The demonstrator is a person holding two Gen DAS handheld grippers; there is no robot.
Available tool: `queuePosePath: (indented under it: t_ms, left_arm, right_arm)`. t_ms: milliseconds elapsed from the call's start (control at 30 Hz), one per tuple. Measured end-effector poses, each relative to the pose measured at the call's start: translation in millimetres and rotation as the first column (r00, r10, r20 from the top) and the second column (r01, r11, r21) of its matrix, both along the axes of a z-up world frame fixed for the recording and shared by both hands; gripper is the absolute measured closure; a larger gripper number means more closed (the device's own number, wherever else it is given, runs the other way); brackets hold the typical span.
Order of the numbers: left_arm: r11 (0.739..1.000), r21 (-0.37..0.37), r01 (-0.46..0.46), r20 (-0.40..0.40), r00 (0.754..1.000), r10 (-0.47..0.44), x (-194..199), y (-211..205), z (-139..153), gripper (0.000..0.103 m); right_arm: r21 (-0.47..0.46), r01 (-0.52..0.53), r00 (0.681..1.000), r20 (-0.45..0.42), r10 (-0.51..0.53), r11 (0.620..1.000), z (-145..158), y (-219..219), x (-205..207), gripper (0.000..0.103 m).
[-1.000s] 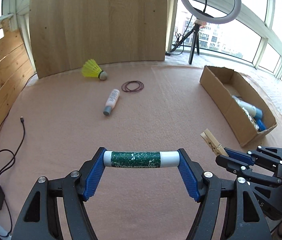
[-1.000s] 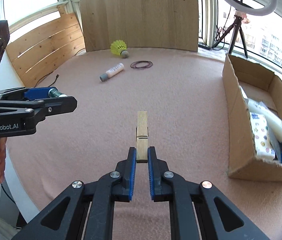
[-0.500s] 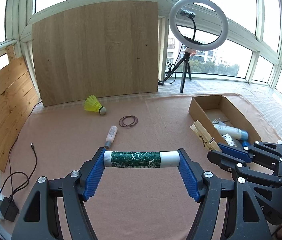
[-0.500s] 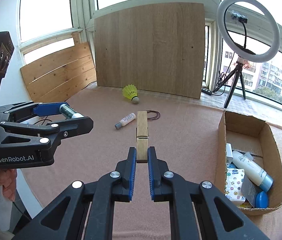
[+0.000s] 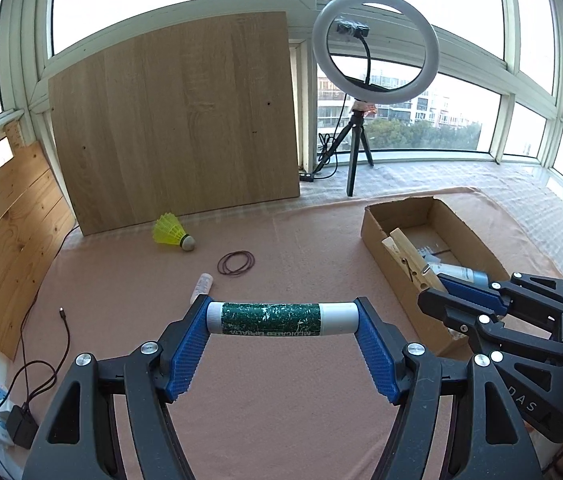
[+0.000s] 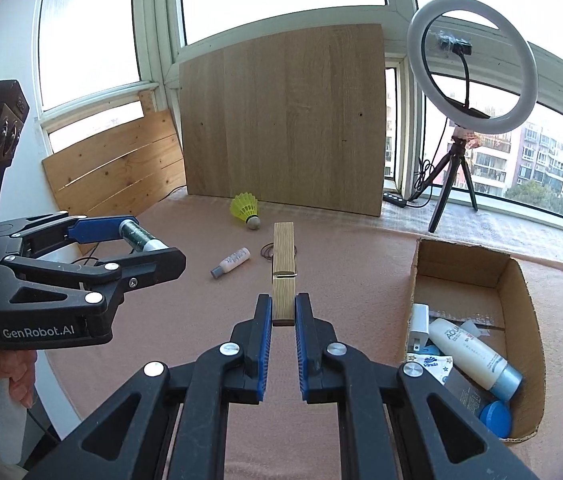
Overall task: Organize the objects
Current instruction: 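Carry the glue stick and clothespin into the box and open both tools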
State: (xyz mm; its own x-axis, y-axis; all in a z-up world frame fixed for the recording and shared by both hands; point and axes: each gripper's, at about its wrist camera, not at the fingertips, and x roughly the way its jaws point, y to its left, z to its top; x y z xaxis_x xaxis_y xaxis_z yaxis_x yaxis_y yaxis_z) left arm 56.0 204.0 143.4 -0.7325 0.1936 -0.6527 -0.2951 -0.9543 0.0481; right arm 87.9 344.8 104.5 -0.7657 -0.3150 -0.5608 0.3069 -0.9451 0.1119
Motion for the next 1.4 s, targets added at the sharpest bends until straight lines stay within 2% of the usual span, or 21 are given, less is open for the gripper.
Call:
queuePosePath:
  t_ms: [367,600,767,1133,1400]
  left_arm:
    - [0.999,-0.017,0.034,-0.006,0.999,-0.034,5,81,-2,0.029]
    - [0.995,-0.035,0.096,0.009,0.995,-0.096,2,140,-9,0.029]
    - [0.989,-0.057,0.134,0.011,0.991,-0.133,-4,179,-8,0.029]
    - [0.982,-0.07,0.178,0.008,0.984,-0.178,-33,238,-7,0.029]
    - [0.985,-0.071,0.157,0.028,0.987,-0.155,-52,252,-21,0.029]
  right_arm:
    - [0.012,0.055,0.998,-0.005,-0.055,0.998,3,76,2,0.093]
    - [0.039,0.118,0.993,-0.003,-0.118,0.992,1,125,11,0.093]
    - [0.014,0.161,0.987,0.003,-0.161,0.987,-3,156,17,0.093]
    - [-0.027,0.189,0.982,0.026,-0.188,0.982,-14,192,13,0.093]
    - [-0.02,0.161,0.985,0.063,-0.16,0.987,-30,197,-10,0.092]
